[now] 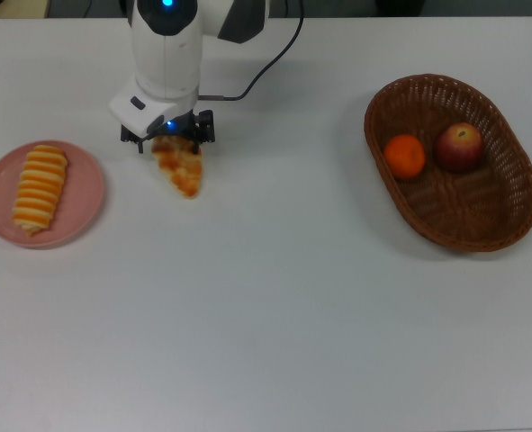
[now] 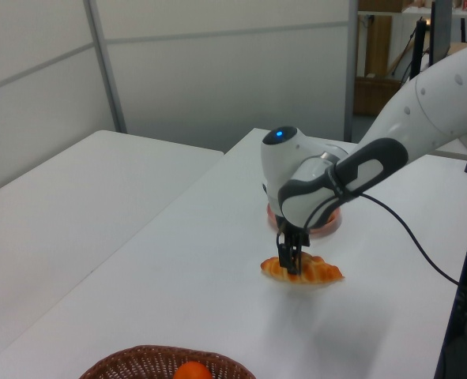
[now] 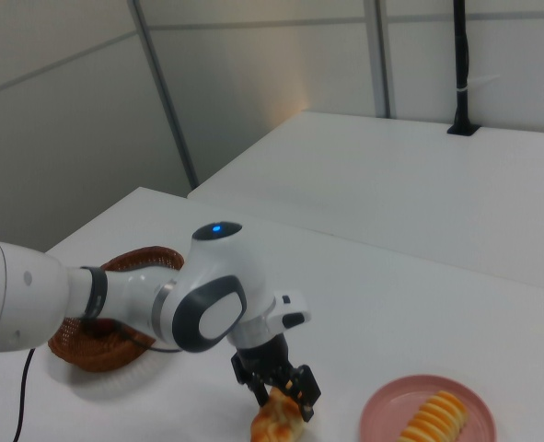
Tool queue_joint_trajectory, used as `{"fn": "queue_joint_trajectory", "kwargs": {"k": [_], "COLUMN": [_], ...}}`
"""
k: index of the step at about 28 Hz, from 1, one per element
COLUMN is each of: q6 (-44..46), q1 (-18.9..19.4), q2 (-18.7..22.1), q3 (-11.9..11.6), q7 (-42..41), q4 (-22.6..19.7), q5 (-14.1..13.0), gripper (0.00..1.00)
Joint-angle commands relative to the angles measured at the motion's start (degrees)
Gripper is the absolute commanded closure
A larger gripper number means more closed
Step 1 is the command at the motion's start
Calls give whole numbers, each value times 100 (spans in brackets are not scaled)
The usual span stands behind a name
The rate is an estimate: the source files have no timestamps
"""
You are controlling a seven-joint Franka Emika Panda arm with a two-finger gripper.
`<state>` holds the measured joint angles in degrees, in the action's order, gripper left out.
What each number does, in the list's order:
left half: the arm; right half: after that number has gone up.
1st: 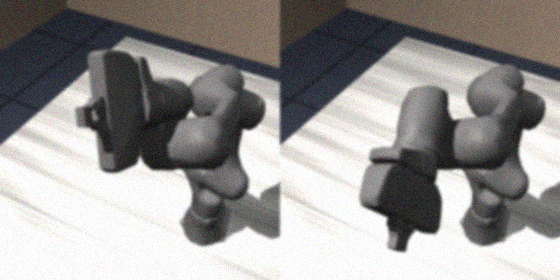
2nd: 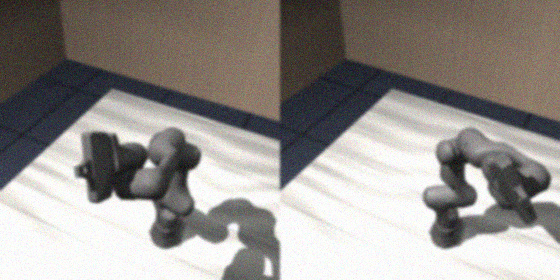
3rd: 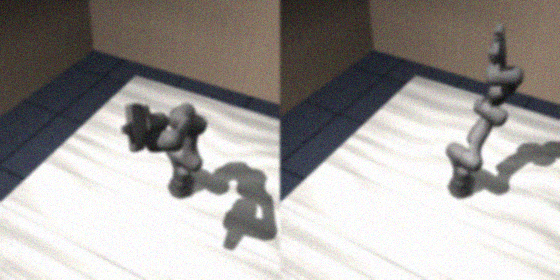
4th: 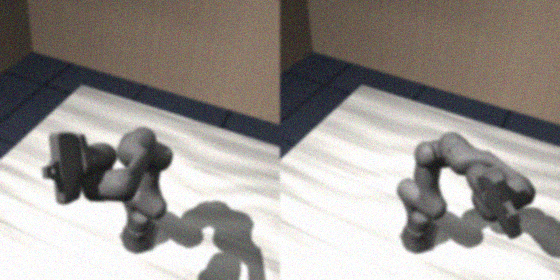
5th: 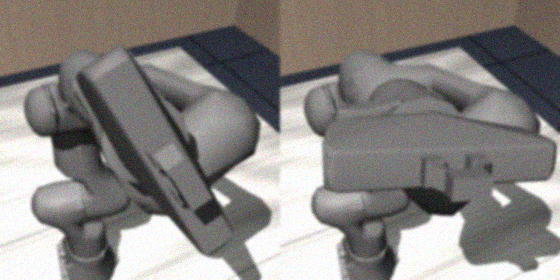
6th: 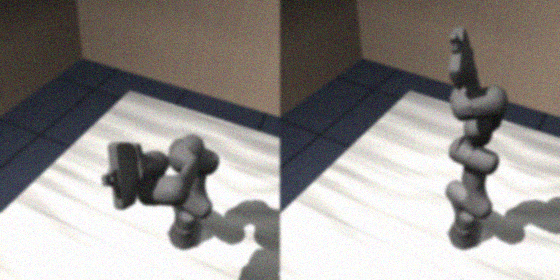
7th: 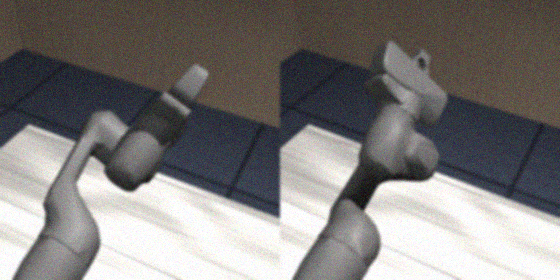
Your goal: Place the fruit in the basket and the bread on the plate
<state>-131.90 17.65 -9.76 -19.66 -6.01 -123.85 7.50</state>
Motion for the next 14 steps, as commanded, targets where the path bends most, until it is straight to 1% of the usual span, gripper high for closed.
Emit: {"fn": "queue_joint_trajectory", "kwargs": {"k": [1,3,4,5,6,7,8,12,14], "q6": [-266,-266,-275,-275,-275,-275,-275,-266,-231], "q1": [90,98,90,90,90,81,81,63,54], "q2": [71,27,27,18,9,1,1,-17,-17], "q3": [-38,-38,-38,-38,-38,-38,-38,-46,-55], "q7": [-15,-6,3,20,29,116,213,749,794], "q4": [-297,-288,-288,-280,-280,-254,-227,-8,98], "q5": [217,217,217,217,217,182,164,138,103], "gripper": [0,0,3,13,29,76,100,100,100]}}
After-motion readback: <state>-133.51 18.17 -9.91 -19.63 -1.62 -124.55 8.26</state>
